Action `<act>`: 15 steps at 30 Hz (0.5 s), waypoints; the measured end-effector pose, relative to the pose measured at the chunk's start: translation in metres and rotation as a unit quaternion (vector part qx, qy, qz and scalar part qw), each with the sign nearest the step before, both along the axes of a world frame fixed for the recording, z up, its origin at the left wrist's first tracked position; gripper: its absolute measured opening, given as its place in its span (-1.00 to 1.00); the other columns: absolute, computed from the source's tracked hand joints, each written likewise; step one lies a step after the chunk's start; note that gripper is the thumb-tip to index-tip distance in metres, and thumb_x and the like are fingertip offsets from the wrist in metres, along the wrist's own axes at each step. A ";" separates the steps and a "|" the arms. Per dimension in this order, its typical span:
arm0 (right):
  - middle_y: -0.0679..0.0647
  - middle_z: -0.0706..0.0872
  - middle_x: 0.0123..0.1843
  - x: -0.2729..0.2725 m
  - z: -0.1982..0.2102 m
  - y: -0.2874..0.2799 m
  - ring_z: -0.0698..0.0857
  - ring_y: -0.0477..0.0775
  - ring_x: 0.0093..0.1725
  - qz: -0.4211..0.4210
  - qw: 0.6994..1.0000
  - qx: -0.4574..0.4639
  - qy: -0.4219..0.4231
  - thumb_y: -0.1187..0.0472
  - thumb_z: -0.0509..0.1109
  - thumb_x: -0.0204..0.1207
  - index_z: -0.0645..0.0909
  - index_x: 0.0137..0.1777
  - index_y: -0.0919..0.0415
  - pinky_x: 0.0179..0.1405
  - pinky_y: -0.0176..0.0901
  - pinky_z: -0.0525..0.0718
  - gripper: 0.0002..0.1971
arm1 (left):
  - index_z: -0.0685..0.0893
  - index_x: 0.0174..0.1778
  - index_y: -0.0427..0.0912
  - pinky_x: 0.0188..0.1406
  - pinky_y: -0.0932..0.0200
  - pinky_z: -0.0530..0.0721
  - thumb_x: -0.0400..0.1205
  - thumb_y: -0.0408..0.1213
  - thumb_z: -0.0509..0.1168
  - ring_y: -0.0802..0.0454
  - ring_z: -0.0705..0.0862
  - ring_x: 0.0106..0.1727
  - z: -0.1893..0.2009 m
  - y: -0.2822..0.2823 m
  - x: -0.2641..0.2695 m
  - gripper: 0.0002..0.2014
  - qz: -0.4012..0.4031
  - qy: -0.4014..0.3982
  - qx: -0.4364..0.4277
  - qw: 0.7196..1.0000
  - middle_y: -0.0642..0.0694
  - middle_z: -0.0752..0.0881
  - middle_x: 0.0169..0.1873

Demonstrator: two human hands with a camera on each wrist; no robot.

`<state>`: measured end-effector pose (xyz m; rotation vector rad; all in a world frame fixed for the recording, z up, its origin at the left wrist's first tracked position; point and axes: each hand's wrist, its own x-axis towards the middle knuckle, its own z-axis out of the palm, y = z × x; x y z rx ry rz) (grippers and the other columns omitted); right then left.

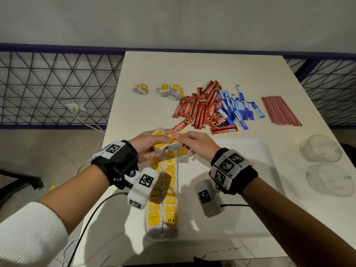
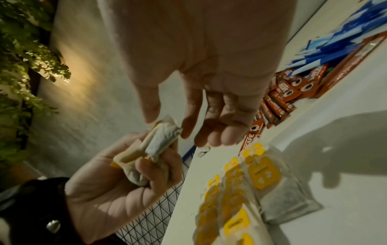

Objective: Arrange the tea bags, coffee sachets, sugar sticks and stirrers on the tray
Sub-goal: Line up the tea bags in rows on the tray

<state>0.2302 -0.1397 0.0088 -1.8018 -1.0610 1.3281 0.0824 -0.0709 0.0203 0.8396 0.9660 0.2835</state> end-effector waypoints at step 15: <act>-0.06 0.67 -0.20 0.015 0.001 -0.016 0.59 -0.14 -0.19 -0.034 0.993 0.017 0.110 0.22 0.40 0.51 0.66 -0.19 0.11 -0.23 -0.30 0.50 -0.93 | 0.68 -0.08 -0.14 -0.80 0.40 0.25 0.60 -0.14 0.29 0.12 0.39 -0.69 -0.008 -0.006 -0.006 -0.84 -0.031 0.050 0.091 0.994 -0.06 0.53 -0.57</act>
